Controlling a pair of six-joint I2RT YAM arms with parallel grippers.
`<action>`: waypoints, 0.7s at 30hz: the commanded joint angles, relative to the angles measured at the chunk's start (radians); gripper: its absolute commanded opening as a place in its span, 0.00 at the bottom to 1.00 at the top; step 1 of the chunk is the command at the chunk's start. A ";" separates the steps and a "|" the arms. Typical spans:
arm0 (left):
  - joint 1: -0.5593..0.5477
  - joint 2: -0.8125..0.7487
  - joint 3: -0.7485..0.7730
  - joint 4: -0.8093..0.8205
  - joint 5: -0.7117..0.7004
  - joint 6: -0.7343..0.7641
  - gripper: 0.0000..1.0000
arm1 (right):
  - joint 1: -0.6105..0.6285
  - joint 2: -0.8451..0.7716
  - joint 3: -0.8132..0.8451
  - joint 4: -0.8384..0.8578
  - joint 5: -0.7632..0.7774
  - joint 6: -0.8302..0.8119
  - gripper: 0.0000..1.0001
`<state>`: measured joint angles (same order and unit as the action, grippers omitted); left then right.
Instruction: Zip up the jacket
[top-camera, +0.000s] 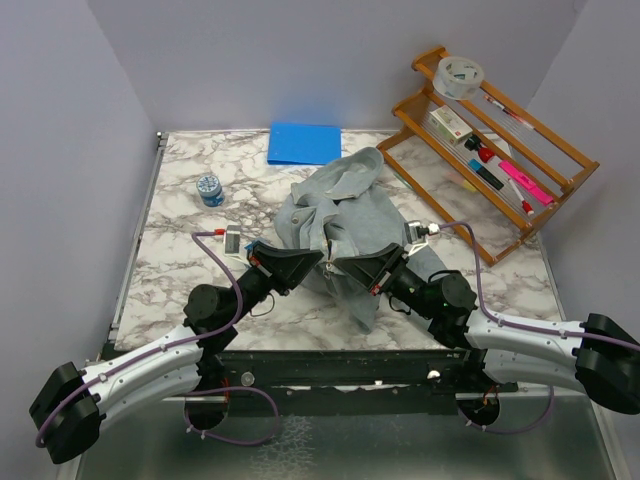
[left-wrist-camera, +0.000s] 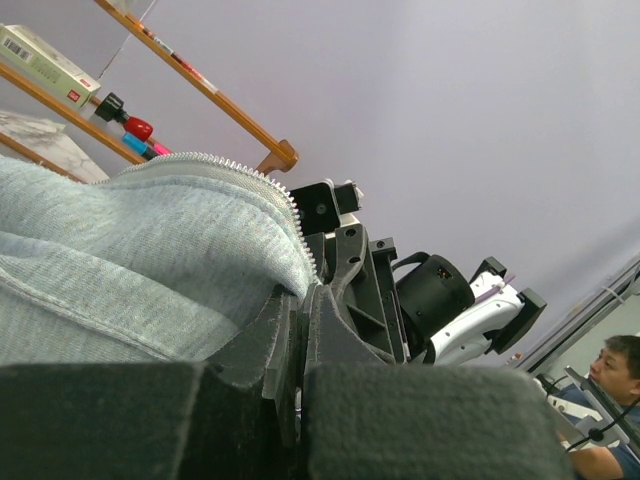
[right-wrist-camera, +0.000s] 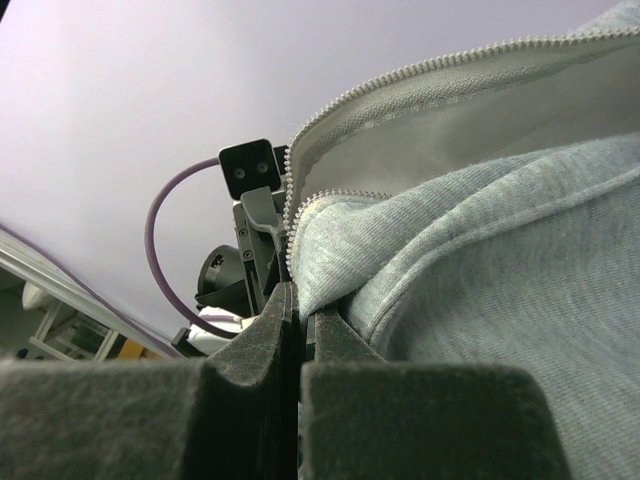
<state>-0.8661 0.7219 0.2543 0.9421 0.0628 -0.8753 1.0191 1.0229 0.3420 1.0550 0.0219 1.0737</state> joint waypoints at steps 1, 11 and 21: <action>-0.004 -0.018 0.000 0.066 0.027 -0.005 0.00 | -0.002 0.003 0.017 0.045 0.040 0.014 0.00; -0.005 -0.002 0.003 0.072 0.051 -0.035 0.00 | -0.004 0.018 0.024 0.052 0.046 0.004 0.00; -0.009 0.010 -0.024 0.100 0.066 -0.071 0.00 | -0.004 0.024 0.015 0.089 0.052 -0.001 0.00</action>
<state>-0.8661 0.7353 0.2455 0.9714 0.0776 -0.9222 1.0191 1.0473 0.3420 1.0821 0.0444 1.0771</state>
